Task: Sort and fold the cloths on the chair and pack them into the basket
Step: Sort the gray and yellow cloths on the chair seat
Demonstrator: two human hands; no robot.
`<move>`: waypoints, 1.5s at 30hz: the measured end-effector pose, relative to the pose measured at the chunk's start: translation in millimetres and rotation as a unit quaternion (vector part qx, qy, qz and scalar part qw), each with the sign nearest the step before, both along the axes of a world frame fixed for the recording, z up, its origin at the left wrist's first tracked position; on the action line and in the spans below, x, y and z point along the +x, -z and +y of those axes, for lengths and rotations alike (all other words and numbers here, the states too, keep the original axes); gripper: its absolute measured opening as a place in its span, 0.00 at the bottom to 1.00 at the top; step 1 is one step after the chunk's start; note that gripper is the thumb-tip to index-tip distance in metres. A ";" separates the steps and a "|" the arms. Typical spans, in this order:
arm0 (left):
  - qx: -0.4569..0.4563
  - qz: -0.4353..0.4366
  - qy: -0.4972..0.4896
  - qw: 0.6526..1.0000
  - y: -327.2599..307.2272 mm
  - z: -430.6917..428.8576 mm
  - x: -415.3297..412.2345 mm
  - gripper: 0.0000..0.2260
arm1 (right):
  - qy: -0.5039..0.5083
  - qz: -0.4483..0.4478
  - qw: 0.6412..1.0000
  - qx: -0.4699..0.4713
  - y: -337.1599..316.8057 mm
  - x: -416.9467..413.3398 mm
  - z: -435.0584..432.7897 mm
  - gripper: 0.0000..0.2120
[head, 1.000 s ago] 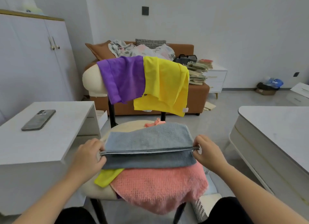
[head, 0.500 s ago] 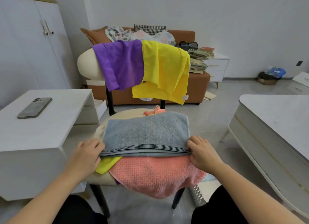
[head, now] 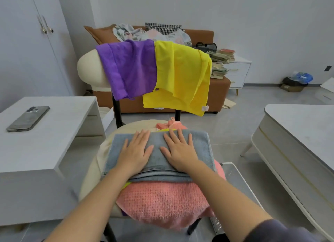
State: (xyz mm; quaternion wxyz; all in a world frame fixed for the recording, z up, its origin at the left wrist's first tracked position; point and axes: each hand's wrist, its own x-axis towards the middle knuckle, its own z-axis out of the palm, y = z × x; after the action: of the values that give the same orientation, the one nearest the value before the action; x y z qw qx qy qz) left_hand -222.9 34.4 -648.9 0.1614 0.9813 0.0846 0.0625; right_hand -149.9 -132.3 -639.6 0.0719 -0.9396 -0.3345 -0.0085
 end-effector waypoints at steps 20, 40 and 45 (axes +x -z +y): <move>-0.178 -0.017 -0.244 0.953 -0.5 47.8 -3.0 0.24 | 0.007 -0.013 1.000 0.019 16.6 -12.2 47.0 0.39; -0.579 0.068 -0.207 0.786 -24.8 84.4 -38.7 0.09 | 0.012 -0.027 0.998 0.054 19.8 -14.5 46.2 0.38; -0.657 -0.047 -0.094 0.747 -49.1 61.3 -41.6 0.11 | -0.015 -0.038 0.996 0.077 19.0 -15.6 40.8 0.32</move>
State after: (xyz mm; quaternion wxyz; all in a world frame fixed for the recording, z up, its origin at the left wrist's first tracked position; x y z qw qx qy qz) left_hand -264.6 95.7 -599.8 0.7631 0.6158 0.1889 0.0526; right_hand -165.5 -91.5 -658.6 0.1311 -0.9253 -0.3492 -0.0687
